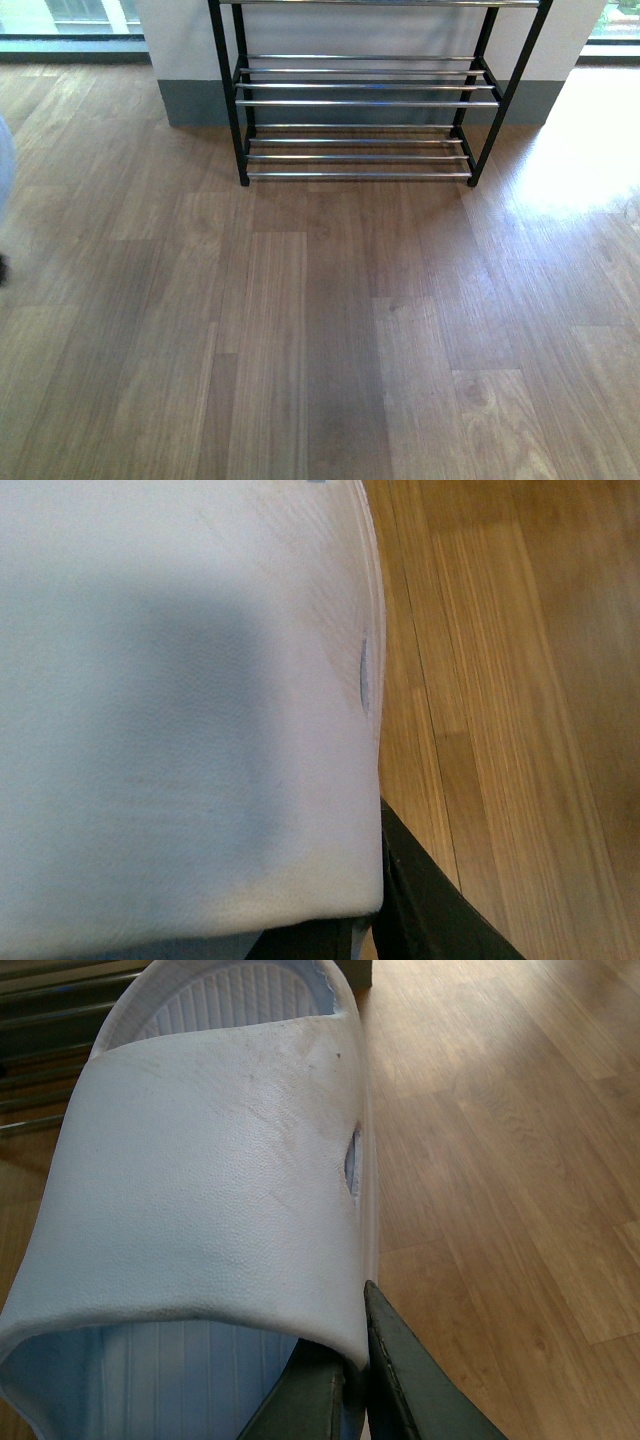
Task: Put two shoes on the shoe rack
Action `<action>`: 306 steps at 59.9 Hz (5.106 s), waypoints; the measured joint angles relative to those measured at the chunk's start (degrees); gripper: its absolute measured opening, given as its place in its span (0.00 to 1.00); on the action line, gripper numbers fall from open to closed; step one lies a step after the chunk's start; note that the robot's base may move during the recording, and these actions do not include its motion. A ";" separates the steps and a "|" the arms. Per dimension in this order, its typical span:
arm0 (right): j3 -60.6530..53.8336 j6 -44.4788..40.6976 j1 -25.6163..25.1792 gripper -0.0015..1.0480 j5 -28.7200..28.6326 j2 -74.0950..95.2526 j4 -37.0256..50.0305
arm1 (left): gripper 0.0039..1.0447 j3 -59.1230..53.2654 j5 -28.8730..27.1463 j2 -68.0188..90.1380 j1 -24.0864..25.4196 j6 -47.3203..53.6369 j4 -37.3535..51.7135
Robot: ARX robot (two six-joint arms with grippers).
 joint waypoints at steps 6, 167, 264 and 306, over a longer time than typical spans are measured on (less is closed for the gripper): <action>0.00 0.00 0.00 0.02 0.00 0.00 0.00 | 0.01 -0.31 0.79 -13.25 1.70 0.00 -8.15; 0.00 0.02 0.11 0.02 0.00 -0.07 -0.07 | 0.01 -1.27 -1.99 -46.25 2.56 2.54 -31.06; -0.20 0.02 0.04 0.02 0.17 -0.02 -0.15 | 0.01 -1.29 -1.99 -46.23 2.56 2.54 -31.08; -0.17 0.02 0.04 0.02 0.15 -0.07 -0.17 | 0.01 -1.29 -1.99 -46.25 2.56 2.54 -31.08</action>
